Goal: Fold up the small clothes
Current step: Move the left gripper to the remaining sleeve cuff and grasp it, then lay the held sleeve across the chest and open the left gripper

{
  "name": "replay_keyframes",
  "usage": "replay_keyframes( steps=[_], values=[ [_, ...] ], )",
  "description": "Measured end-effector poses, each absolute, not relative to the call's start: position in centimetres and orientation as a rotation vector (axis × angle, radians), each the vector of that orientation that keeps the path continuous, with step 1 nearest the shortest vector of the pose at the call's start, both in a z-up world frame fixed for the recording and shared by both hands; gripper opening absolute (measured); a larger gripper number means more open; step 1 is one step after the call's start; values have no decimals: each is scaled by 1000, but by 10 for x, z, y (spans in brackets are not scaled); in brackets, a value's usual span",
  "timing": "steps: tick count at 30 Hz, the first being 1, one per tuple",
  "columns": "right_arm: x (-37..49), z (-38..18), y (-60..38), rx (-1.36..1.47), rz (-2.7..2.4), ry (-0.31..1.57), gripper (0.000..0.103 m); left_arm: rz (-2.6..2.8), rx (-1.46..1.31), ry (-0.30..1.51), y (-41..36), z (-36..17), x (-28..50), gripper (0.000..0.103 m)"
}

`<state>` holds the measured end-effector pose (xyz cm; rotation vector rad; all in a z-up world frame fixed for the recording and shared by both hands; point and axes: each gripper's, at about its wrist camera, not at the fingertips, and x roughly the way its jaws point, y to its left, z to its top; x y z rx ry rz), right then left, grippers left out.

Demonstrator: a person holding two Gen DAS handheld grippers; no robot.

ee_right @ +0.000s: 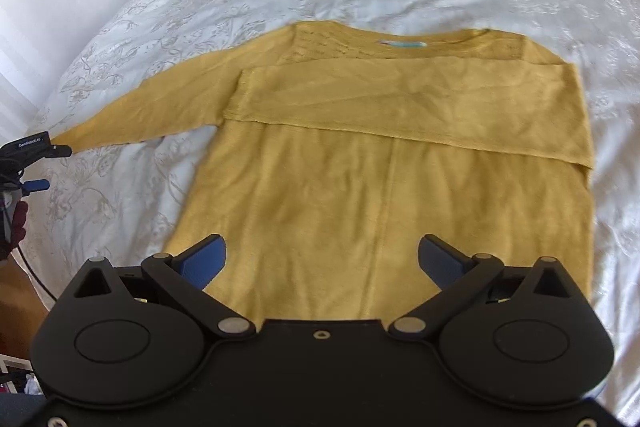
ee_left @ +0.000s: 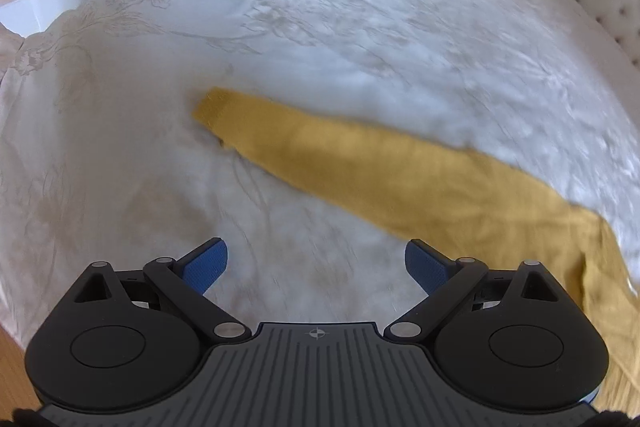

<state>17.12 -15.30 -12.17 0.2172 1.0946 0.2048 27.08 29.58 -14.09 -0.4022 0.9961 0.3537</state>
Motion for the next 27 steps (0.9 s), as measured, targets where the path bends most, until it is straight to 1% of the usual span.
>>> replay_keyframes(
  steps=[7,10,12,14,15,16,17,18,20,22,27],
  values=[
    [193,-127,-120,200,193,1152,102,349,-472,1016,333,-168,303,97],
    [202,-128,-109,180,192,1177,102,339,-484,991,337,-171,310,97],
    [206,-128,-103,170,195,1187,102,346,-511,944,343,-168,310,97],
    [210,-129,-98,159,197,1194,102,355,-537,917,348,-167,311,95],
    [212,-129,-96,154,198,1198,102,361,-550,920,350,-167,312,85],
    [214,-130,-93,150,200,1202,102,373,-550,924,351,-167,314,50],
    [216,-131,-91,145,204,1207,102,384,-531,939,352,-167,317,31],
    [217,-131,-89,141,209,1210,102,384,-511,962,351,-168,320,16],
    [219,-133,-84,133,219,1218,102,336,-505,951,349,-168,323,14],
    [219,-133,-81,128,231,1218,102,317,-483,907,343,-161,321,6],
    [214,-133,-82,137,247,1210,102,254,-417,807,314,-124,318,6]
  ],
)
